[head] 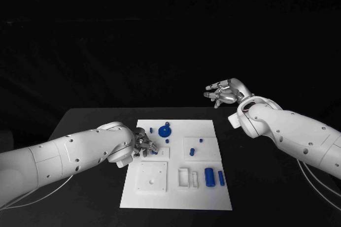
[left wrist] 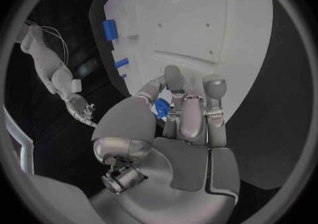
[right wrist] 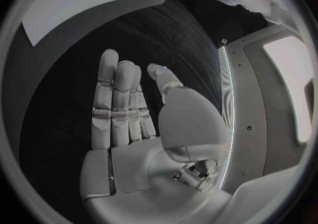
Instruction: Assemble the parts on the task board
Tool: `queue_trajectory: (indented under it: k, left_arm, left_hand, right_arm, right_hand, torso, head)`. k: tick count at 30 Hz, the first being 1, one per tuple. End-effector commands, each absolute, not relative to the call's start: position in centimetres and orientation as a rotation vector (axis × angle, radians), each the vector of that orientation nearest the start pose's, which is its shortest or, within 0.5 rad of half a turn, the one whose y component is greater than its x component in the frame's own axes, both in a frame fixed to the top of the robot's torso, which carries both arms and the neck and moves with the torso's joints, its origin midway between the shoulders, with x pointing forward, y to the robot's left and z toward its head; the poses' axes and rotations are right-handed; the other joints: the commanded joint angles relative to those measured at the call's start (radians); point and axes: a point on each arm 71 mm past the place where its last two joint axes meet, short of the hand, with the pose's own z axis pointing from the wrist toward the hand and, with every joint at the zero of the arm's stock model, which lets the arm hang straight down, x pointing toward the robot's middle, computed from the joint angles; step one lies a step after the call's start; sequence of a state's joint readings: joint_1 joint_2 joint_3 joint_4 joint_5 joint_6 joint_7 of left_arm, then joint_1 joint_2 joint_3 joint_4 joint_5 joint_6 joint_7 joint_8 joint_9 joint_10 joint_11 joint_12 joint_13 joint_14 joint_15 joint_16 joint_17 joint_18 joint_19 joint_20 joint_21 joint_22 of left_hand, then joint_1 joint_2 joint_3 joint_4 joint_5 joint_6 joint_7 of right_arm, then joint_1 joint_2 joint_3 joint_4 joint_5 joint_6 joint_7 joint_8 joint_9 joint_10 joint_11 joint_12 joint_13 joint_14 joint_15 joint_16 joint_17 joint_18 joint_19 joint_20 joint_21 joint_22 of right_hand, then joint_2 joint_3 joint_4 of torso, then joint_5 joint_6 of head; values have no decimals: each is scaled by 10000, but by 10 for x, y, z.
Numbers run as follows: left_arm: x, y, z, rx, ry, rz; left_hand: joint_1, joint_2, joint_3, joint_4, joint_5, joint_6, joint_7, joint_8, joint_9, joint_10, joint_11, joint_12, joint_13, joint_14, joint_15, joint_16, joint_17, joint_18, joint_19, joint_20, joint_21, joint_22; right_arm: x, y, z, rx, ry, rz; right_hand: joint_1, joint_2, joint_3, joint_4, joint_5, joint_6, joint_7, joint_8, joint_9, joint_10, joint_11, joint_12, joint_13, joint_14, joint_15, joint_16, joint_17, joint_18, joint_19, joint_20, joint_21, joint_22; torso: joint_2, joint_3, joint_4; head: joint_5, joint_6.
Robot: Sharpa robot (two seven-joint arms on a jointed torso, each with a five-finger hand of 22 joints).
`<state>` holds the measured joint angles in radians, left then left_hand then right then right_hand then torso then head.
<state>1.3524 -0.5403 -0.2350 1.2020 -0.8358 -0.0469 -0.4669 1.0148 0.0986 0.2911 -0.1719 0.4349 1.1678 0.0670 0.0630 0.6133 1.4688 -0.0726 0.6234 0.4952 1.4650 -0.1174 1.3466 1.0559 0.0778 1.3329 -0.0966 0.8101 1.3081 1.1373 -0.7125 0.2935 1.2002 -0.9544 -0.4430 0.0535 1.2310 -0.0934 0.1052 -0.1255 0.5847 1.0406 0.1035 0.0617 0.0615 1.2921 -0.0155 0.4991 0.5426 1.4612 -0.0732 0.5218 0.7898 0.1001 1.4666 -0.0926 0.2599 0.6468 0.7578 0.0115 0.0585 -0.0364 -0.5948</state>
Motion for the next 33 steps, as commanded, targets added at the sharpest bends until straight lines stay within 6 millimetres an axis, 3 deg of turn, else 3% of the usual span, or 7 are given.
queue_trajectory:
  k: [1, 33]
  left_arm:
    - [534, 160, -229, -3443, 22657, -4272]
    - [534, 155, -229, -2244, 22340, -3915]
  left_hand:
    - [302, 103, -107, 48, -69, 1585, -1036, 17, 3609, 421, -62, 34, 12, -41, 53, 111, 76, 68, -55, 67, -79, 495]
    - [449, 54, -202, 49, -96, 1703, -1058, 25, 3478, 437, -82, 135, -58, -26, 76, 180, 166, 164, -42, 194, -54, 505]
  right_arm:
    - [565, -256, -119, 5295, 13334, 8880]
    - [565, -255, -123, 5253, 13361, 8820]
  right_hand:
    - [21, 43, -22, 22, -32, -14, 28, 1, 7, -45, 14, 56, 6, 21, -2, -62, 13, -128, 354, -10, 47, -9]
    - [12, 19, 68, 46, -31, -10, 36, -1, 6, -130, 35, 24, -14, -22, 20, -96, -21, -83, 334, 21, -16, -119]
  torso:
    - [4, 12, 7]
    - [-2, 0, 4]
  head:
    - [14, 9]
    - [46, -51]
